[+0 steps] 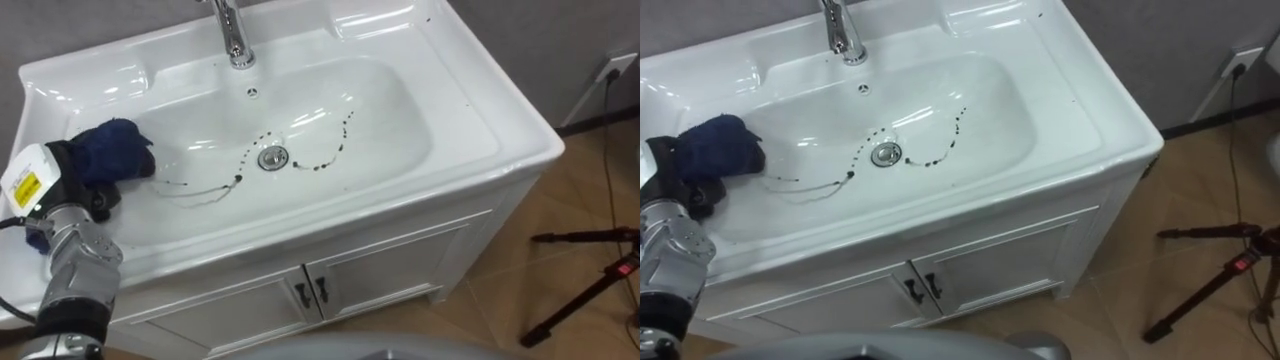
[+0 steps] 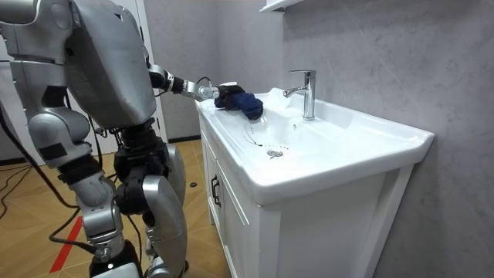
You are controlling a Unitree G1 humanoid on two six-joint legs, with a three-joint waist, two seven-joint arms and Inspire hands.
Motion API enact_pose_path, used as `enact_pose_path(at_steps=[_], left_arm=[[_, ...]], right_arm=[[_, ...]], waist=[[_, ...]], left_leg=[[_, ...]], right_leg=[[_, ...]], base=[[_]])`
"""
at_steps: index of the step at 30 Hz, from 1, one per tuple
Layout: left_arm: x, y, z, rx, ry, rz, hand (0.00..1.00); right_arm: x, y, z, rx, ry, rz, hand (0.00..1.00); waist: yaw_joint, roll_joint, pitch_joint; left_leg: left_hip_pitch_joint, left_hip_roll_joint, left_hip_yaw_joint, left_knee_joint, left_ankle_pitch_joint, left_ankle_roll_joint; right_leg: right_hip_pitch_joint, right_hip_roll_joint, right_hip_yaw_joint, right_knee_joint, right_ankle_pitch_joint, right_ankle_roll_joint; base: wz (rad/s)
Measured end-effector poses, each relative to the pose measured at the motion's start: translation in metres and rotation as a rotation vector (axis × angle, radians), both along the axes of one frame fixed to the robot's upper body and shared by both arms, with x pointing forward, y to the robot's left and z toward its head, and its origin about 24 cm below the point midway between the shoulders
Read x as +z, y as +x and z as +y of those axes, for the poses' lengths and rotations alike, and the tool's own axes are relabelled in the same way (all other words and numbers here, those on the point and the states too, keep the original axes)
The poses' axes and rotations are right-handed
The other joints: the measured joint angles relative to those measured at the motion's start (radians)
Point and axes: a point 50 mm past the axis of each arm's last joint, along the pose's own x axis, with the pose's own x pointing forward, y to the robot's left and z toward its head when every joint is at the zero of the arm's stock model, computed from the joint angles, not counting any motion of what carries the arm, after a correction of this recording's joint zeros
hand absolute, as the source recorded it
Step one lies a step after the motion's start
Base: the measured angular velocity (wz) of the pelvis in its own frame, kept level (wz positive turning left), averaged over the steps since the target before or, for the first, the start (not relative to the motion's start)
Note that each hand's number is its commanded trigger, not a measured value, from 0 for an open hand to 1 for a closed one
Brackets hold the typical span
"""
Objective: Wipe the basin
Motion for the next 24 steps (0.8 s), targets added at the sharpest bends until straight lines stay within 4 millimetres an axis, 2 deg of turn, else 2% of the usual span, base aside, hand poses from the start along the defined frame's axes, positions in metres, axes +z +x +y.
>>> enact_pose_path(at_steps=[10,15,24], left_arm=[[0.000,0.003,-0.003,0.020,-0.027,-0.023,1.00],[0.006,0.007,-0.008,0.035,-0.055,-0.062,1.00],[0.012,0.008,-0.020,0.019,-0.071,-0.110,1.00]], right_arm=[[0.000,0.011,0.000,0.011,-0.012,-0.039,0.00],[-0.001,0.020,0.003,0.009,-0.002,-0.073,0.00],[-0.002,0.023,0.007,0.020,0.019,-0.096,0.00]], waist=[[0.000,0.015,-0.0008],[-0.001,0.014,-0.0009],[0.003,0.011,-0.0004]], left_leg=[[0.000,-0.001,0.001,-0.002,-0.001,0.001],[-0.017,-0.004,-0.014,0.003,-0.001,0.003],[-0.026,-0.004,-0.037,0.005,-0.001,0.003]], right_leg=[[-0.002,-0.001,0.002,-0.001,-0.001,0.001],[-0.004,-0.006,-0.009,-0.001,-0.002,0.003],[-0.001,-0.009,-0.028,-0.006,-0.008,0.004]], base=[[0.00],[0.08],[0.08]])
